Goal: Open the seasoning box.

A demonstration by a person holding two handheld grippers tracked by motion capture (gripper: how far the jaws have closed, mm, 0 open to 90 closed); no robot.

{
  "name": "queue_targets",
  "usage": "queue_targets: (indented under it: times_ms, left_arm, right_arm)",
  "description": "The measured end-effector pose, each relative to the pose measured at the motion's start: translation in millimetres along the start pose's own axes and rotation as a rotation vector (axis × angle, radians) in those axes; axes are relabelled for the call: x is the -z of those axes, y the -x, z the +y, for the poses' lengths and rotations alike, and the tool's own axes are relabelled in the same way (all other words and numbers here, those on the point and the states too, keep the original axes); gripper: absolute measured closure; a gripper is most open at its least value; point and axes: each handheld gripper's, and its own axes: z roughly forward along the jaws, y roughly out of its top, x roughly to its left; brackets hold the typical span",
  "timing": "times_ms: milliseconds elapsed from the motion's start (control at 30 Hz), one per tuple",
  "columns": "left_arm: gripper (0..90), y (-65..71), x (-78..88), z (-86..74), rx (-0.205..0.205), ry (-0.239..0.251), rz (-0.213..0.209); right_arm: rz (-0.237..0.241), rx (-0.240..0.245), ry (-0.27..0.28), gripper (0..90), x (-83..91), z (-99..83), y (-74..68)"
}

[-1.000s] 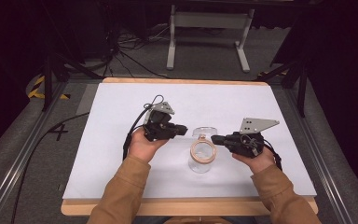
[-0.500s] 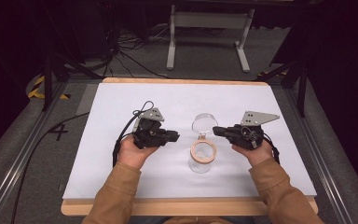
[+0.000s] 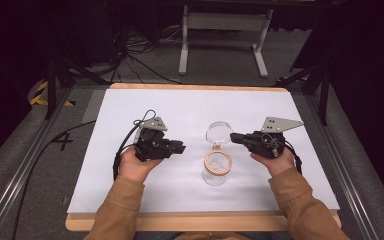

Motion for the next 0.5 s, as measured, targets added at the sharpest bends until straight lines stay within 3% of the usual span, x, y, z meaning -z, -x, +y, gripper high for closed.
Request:
queue_targets:
  times_ms: [300,433,467,500]
  left_arm:
    - [65.5,-8.1,20.1,-7.7,-0.005,-0.006,0.082]
    - [64.0,-11.7,27.4,-10.9,0.022,0.003,0.108]
    - [63.4,-14.7,29.4,-11.3,0.011,0.0,0.117]
    - [62.9,-15.9,31.4,-12.5,0.036,0.001,0.126]
  right_arm:
    - [-0.043,-0.015,0.002,83.3,26.8,-1.3,16.9]
    - [-0.075,-0.033,0.011,78.2,37.9,-2.0,25.7]
    - [-0.086,-0.036,0.014,76.4,40.5,-2.2,27.4]
    - [-0.091,-0.042,0.017,74.5,42.8,-2.6,29.3]
